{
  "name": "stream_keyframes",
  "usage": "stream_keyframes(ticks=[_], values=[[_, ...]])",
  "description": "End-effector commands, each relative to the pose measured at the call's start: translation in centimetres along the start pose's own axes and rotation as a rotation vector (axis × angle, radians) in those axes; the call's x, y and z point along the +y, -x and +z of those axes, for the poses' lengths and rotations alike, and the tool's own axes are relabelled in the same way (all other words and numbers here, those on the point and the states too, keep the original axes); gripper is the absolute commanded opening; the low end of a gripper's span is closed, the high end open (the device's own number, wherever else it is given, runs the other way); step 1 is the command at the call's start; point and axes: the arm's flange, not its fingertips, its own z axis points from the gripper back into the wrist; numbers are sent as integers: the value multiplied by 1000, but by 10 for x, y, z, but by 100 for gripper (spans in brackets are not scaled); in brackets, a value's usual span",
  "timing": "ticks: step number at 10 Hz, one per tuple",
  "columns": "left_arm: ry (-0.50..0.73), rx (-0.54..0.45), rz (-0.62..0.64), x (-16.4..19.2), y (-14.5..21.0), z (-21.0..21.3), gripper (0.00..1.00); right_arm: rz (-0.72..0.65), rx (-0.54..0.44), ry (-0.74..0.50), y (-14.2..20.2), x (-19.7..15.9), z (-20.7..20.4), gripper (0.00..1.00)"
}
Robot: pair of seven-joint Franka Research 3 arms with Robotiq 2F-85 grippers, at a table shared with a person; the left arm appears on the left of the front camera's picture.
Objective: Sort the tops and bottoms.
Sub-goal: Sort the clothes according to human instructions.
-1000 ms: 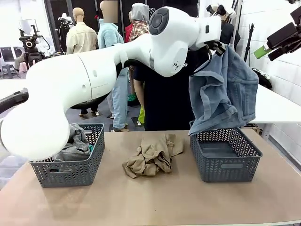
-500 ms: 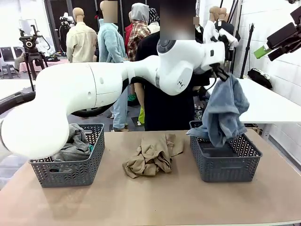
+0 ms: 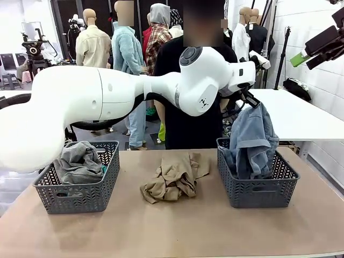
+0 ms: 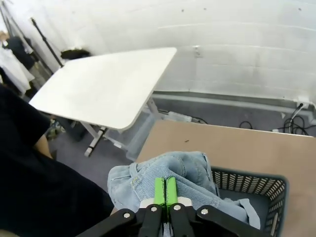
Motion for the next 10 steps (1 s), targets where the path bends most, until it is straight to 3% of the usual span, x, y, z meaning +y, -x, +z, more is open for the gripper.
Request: stream_keyframes(ticks=[1, 4, 7, 10], values=[[5, 12, 3, -1, 3, -2, 0, 9, 17, 9, 1, 1, -1, 100], [170, 126, 141, -25, 49, -35, 0, 9, 17, 9, 1, 1, -1, 100], [231, 228, 188, -45, 92, -63, 0, 9, 17, 9, 1, 1, -1, 100], [393, 303, 345, -71, 123, -76, 0, 9, 17, 9, 1, 1, -1, 100]])
